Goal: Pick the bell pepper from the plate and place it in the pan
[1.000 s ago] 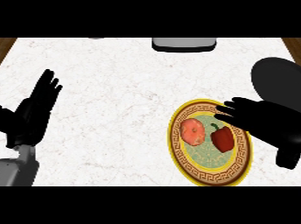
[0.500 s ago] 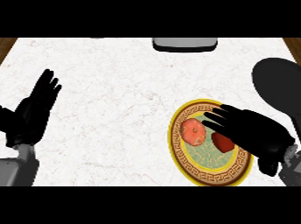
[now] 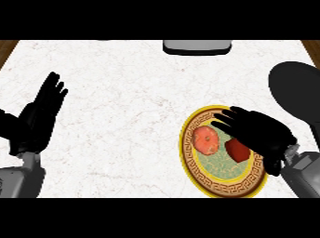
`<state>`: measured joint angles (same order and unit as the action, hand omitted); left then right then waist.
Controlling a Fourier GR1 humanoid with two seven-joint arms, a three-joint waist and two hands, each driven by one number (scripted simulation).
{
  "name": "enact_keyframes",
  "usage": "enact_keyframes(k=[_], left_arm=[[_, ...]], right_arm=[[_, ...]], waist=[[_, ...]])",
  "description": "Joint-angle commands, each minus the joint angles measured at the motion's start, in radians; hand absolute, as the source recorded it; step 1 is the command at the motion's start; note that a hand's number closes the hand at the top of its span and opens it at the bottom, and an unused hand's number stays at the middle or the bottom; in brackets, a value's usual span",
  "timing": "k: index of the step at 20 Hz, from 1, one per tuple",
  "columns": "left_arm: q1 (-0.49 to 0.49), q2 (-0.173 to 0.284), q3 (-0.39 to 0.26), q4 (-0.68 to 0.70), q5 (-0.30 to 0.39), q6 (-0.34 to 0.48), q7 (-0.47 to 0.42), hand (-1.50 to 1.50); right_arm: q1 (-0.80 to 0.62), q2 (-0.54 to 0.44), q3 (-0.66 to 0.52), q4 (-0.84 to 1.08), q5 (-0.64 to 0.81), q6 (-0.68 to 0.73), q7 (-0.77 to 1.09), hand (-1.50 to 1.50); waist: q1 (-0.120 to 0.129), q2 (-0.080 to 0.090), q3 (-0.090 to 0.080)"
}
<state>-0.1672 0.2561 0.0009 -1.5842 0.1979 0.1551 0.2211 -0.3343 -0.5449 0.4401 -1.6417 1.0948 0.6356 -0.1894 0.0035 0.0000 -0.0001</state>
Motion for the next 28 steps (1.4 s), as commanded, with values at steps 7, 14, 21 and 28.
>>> enact_keyframes(k=[7,14,21,28], left_arm=[[-0.002,-0.031,0.038,0.033,-0.028,-0.043,-0.018,0.0],[-0.037,-0.049,0.042,0.07,-0.08,-0.029,-0.033,0.0],[-0.063,-0.05,0.062,0.012,-0.055,-0.04,0.055,0.0],[0.023,-0.055,0.063,-0.066,-0.058,-0.07,0.039,0.0]], right_arm=[[-0.024,0.103,-0.023,0.148,0.126,-0.028,-0.077,-1.5],[-0.03,0.155,-0.04,0.336,0.183,-0.183,-0.16,-1.5],[0.001,0.218,-0.016,0.409,0.234,-0.199,-0.18,1.5],[-0.01,0.245,-0.047,0.423,0.244,-0.271,-0.262,1.5]], waist=[[-0.002,0.0,0.0],[-0.002,0.001,0.0],[0.0,0.001,0.0],[0.0,-0.001,0.0]])
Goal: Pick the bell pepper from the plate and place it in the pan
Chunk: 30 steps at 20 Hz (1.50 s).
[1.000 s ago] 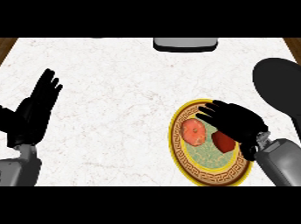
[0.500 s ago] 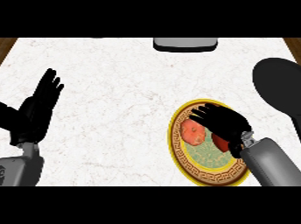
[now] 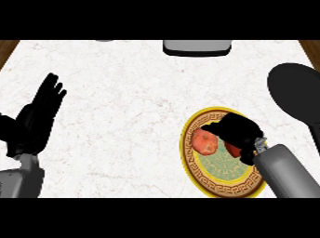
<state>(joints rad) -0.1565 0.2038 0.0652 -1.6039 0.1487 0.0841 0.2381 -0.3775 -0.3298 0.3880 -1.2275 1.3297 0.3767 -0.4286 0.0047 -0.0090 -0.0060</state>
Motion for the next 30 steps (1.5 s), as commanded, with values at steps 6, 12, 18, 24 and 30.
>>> enact_keyframes(k=[6,12,18,24,30], left_arm=[[0.031,0.004,0.036,-0.001,0.008,-0.042,-0.029,0.0],[0.014,-0.013,0.018,0.001,-0.018,-0.001,0.002,0.0],[-0.016,-0.018,0.016,-0.008,-0.014,0.008,0.027,0.0],[0.001,-0.023,0.012,-0.013,-0.022,0.012,0.035,0.0],[0.003,-0.024,0.012,-0.002,-0.022,-0.016,0.016,0.0]], right_arm=[[-0.023,0.055,-0.049,0.075,0.005,-0.005,-0.064,1.5],[-0.034,0.18,-0.313,0.073,-0.075,0.034,0.326,1.5],[-0.119,0.269,-0.45,-0.027,-0.022,-0.134,0.674,1.5],[-0.182,0.251,-0.366,-0.267,0.117,-0.155,0.8,1.5],[-0.223,0.235,-0.406,-0.391,0.094,-0.049,0.855,1.5]], waist=[[-0.001,0.009,0.006],[-0.019,0.007,0.005],[-0.015,0.004,0.006],[-0.018,-0.002,0.005],[-0.005,0.007,0.006]])
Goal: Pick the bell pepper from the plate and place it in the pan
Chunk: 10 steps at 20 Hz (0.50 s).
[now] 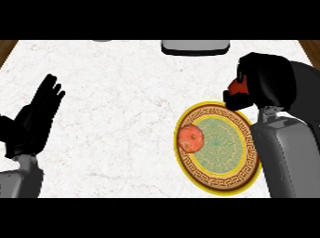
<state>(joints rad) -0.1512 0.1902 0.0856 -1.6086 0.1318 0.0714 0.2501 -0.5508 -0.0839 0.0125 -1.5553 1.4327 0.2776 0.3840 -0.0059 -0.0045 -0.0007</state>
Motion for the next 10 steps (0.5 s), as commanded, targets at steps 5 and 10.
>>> enact_keyframes(k=[5,10], left_arm=[[-0.056,0.002,0.004,0.028,-0.012,-0.006,0.019,0.0],[-0.013,-0.035,-0.03,-0.001,-0.052,0.021,-0.008,0.0]], right_arm=[[-0.079,-0.057,-0.138,0.04,-0.053,-0.057,0.029,1.5],[-0.123,-0.154,-0.26,0.117,-0.113,-0.109,-0.005,1.5]], waist=[[0.008,0.005,0.001],[0.01,0.006,0.001]])
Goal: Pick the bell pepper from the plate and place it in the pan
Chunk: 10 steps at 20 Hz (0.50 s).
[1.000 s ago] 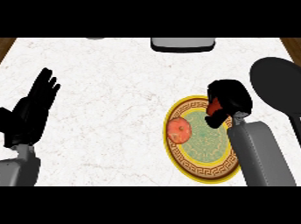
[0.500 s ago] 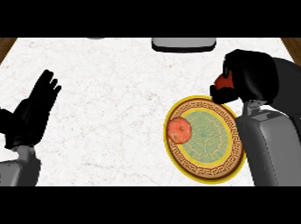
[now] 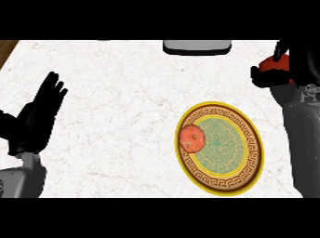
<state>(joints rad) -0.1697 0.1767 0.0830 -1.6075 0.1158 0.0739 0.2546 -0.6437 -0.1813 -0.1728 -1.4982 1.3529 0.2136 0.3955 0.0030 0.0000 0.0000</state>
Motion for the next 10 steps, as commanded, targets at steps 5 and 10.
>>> enact_keyframes(k=[5,10], left_arm=[[-0.03,0.006,0.012,0.006,-0.014,0.012,0.025,0.0],[-0.015,-0.009,-0.006,0.004,-0.013,-0.007,0.011,0.0]], right_arm=[[0.044,-0.143,-0.2,0.202,-0.124,-0.226,-0.161,1.5],[0.02,-0.265,-0.313,0.414,-0.22,-0.335,-0.325,1.5]], waist=[[0.003,0.003,0.001],[0.008,0.005,0.001]])
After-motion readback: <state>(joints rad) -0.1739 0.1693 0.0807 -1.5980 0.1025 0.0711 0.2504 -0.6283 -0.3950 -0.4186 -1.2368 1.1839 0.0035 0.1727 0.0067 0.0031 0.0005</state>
